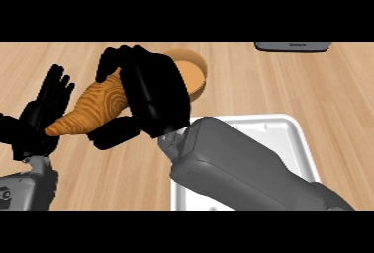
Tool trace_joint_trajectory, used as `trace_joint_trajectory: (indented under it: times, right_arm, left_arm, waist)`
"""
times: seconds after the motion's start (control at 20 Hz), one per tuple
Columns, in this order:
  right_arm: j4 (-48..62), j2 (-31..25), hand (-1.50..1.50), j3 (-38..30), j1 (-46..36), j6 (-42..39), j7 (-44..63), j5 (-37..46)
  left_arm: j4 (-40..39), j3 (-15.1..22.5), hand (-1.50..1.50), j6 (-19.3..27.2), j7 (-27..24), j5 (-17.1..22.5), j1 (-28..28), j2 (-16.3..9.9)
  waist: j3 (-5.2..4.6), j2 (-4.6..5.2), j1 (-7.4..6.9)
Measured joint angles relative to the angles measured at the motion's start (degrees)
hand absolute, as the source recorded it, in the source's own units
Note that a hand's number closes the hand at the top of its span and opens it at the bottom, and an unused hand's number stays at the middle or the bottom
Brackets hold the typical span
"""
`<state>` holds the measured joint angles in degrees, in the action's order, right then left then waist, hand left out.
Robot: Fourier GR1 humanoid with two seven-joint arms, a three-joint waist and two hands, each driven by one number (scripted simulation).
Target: Pick the croissant from the tray and place it in the pot
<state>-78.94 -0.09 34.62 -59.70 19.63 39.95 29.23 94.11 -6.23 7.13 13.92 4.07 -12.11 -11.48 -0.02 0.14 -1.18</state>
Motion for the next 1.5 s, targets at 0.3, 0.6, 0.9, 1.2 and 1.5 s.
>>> trace_joint_trajectory:
  times: [0.3,0.6,0.9,1.2,1.5]
  right_arm:
    - [13.2,0.0,1.50,-5.8,-1.7,3.7,-12.2,-4.6]
    - [28.2,-2.3,1.50,-3.6,-6.1,7.7,-14.7,6.3]
    - [44.6,-0.8,1.50,-6.3,-10.3,12.3,-22.0,7.8]
    - [54.1,-0.1,-1.50,-11.5,-11.7,10.5,-28.0,1.8]
    - [58.0,0.0,-1.50,-17.4,-11.1,4.4,-36.7,-6.1]
  left_arm:
    - [-1.1,-0.7,0.00,-0.8,-0.9,0.5,-0.2,-0.2]
    - [-1.1,0.2,0.00,-0.7,-0.9,-0.1,-1.0,0.4]
    - [-1.8,0.5,0.00,-1.1,-0.9,-0.2,-2.3,0.4]
    - [-2.1,0.8,0.00,-1.6,-1.3,0.1,-2.7,0.9]
    - [-2.4,0.9,0.00,-1.8,-0.4,0.0,-4.6,0.5]
  waist:
    - [0.00,0.24,-0.23]
    - [-0.05,0.44,-0.62]
    - [-0.03,0.88,-1.66]
    - [-0.01,1.34,-2.91]
    - [0.05,1.79,-3.84]
